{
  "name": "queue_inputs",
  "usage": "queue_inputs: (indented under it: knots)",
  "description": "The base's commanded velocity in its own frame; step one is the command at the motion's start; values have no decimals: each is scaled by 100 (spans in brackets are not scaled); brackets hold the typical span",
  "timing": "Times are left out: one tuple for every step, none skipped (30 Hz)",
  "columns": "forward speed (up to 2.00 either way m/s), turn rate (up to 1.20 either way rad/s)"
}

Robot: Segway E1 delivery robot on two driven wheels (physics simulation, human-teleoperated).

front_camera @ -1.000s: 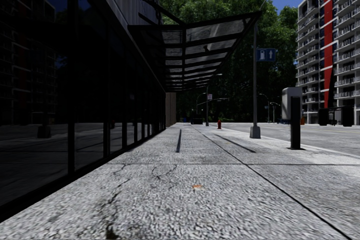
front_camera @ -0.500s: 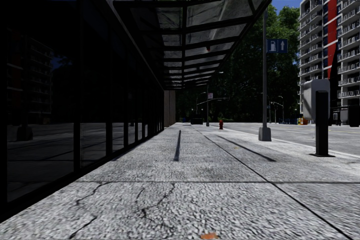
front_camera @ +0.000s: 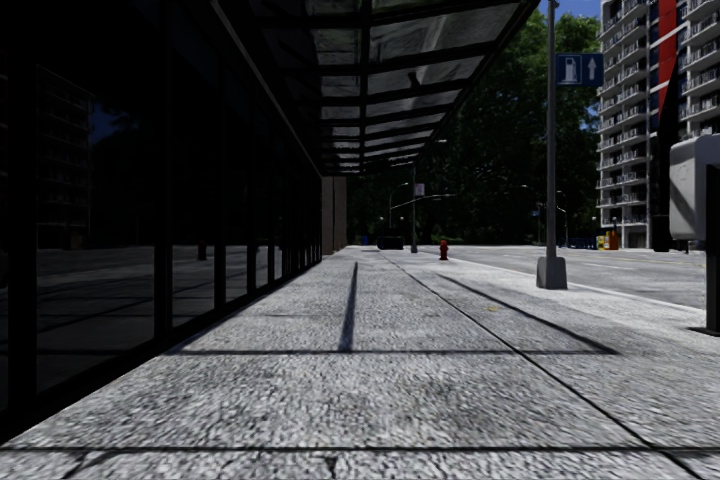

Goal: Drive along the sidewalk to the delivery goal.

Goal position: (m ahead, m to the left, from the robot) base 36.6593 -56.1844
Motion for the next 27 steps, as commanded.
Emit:
queue_inputs:
  knots:
    - [200, 0]
    - [200, 0]
    - [200, 0]
    - [200, 0]
    - [200, 0]
    - [200, 0]
    - [200, 0]
    - [200, 0]
    - [200, 0]
    - [200, 0]
    - [200, 0]
    - [200, 0]
    - [200, 0]
    - [200, 0]
    - [200, 0]
    - [200, 0]
    - [200, 0]
    - [200, 0]
    - [200, 0]
    - [200, 0]
    - [200, 0]
    - [200, 0]
    - [200, 0]
    - [200, 0]
    - [200, 0]
    - [200, 0]
    - [200, 0]
